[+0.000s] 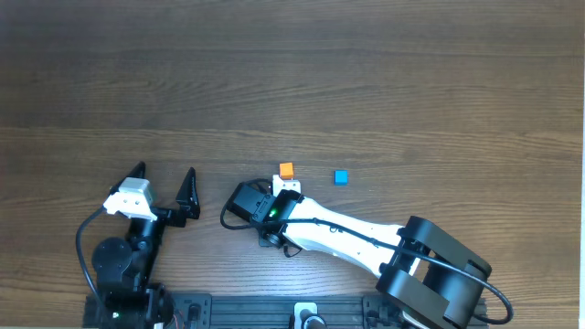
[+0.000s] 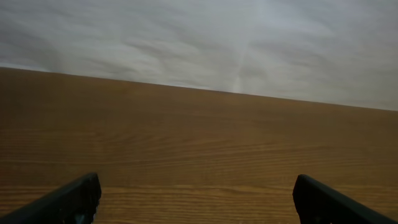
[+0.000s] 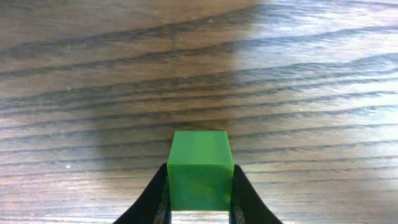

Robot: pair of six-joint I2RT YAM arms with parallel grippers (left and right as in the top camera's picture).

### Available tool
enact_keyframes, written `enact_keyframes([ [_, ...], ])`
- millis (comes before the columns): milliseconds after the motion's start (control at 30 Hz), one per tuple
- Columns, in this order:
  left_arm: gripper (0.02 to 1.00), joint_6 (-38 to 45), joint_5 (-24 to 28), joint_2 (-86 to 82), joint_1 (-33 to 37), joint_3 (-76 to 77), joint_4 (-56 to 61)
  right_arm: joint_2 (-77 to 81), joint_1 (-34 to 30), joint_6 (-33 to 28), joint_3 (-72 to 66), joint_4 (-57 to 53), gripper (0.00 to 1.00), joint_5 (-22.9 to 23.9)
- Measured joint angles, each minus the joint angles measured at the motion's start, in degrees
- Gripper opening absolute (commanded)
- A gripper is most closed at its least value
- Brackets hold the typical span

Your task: Stack Cubes

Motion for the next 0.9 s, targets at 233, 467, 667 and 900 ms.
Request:
enact_keyframes([
  [233,0.998,0.0,0.0,0.0,0.0,0.0,-0.02,-2.45,-0.46,-1.84,6.54,-10.71,0.012,3.15],
  [467,1.0,0.0,0.0,0.0,0.0,0.0,0.0,-4.17,-5.07,-8.94,20.74,-19.08,0.012,4.74],
  [667,1.0,-0.02,0.0,0.0,0.0,0.0,-0.02,-4.2,-12.59,-15.43,26.01,-21.75,0.012,3.91],
  [900,1.0,0.0,0.02,0.0,0.0,0.0,-0.02,-0.96,-16.81,-19.82,26.34,-21.75,0.012,2.1],
])
